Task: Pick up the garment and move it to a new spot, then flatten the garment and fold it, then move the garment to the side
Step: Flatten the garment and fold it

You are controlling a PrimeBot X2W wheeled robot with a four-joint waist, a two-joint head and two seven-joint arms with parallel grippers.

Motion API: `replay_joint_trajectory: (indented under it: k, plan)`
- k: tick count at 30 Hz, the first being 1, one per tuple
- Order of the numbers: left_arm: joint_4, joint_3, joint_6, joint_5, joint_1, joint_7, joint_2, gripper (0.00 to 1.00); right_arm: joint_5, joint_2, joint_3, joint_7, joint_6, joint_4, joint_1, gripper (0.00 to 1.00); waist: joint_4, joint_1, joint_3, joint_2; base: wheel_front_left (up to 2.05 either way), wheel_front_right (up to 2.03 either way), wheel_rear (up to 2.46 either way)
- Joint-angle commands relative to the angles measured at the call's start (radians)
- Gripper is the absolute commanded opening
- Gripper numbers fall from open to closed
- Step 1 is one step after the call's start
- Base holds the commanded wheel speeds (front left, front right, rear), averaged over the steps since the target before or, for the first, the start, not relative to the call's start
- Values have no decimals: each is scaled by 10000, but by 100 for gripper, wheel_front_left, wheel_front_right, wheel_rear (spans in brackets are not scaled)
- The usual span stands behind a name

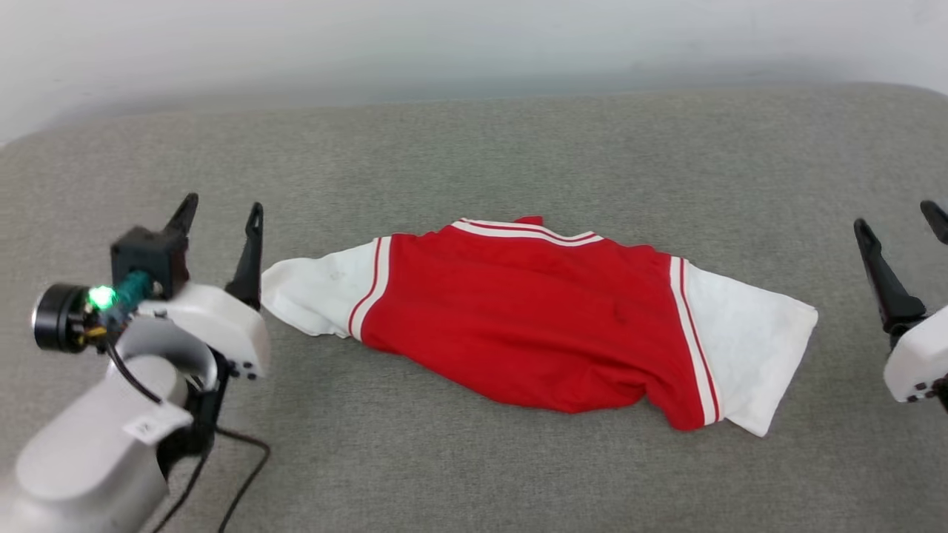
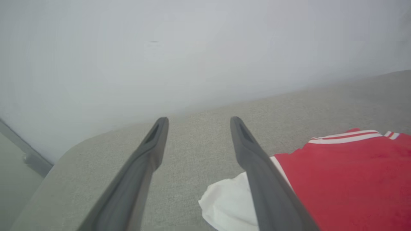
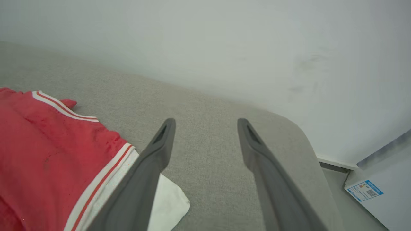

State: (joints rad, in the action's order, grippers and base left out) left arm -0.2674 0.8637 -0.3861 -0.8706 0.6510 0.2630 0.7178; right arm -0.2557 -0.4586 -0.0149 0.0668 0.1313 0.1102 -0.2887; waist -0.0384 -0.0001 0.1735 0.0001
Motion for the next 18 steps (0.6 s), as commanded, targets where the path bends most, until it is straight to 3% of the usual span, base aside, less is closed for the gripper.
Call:
replay_joint_trajectory:
  k: [1,6,10,18]
  plan:
    - [311,-246,-219,318,-489,17,-90,100,-350,-381,-278,483,-11,80,-194,100,139,1,0,-1,0,0,0]
    - [1437,-1352,-746,1396,-1712,20,-462,100,-1833,-1662,-1309,2625,-11,376,-550,100,451,1,141,-1,0,0,0]
    - [1819,-1996,-758,2005,-2471,21,-846,100,-2808,-2375,-2113,4275,-11,692,-736,100,679,1,340,-1,0,0,0]
    - [1875,-2833,-369,2792,-3223,22,-1589,100,-3589,-2567,-2825,5522,-11,1688,-1154,100,1023,1,813,-1,0,0,0]
